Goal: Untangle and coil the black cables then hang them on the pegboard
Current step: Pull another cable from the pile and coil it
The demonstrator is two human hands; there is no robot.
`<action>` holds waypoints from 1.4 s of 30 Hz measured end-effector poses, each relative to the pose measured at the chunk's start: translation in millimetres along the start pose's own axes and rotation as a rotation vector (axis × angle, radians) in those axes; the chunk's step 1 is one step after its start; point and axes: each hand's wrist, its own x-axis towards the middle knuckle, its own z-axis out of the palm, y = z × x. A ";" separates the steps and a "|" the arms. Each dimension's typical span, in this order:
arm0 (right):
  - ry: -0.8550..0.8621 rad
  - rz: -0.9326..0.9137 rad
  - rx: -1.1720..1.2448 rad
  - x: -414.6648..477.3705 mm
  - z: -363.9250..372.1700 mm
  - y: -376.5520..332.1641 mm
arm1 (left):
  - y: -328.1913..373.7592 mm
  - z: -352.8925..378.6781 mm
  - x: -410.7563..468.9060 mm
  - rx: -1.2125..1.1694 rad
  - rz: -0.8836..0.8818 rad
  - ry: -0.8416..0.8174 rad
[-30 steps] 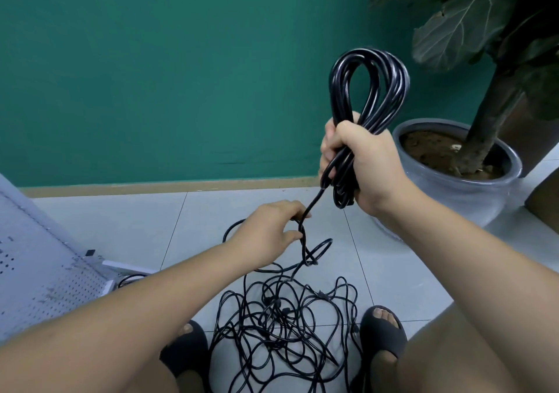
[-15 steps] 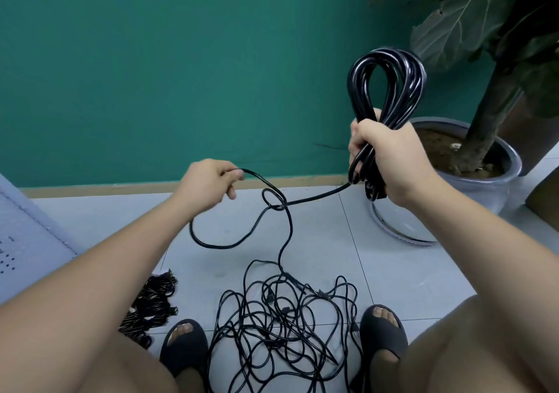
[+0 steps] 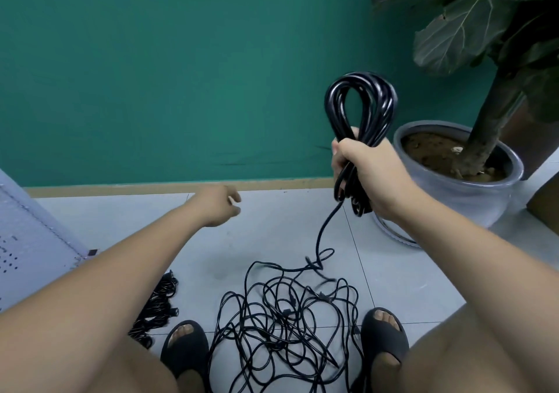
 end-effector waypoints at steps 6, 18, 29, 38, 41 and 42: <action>-0.067 -0.002 -0.031 -3.6 20.8 3.1 | 74.0 10.8 -49.6 -0.490 0.269 -0.046; 0.102 -0.009 0.142 -1.8 26.0 4.4 | 121.0 48.1 -92.6 -0.764 0.427 -0.141; 0.336 -0.134 -0.105 9.3 21.4 4.1 | 129.7 38.1 -121.9 -0.708 0.448 -0.183; -0.077 -0.031 -0.575 21.0 13.5 24.9 | 104.9 -15.5 -123.2 -0.627 0.589 0.120; -0.295 -0.002 -0.411 9.6 20.0 27.6 | 96.1 -31.2 -123.1 -0.630 0.611 0.213; -0.354 0.020 -0.350 5.5 22.9 29.0 | 93.7 -36.2 -123.5 -0.613 0.622 0.251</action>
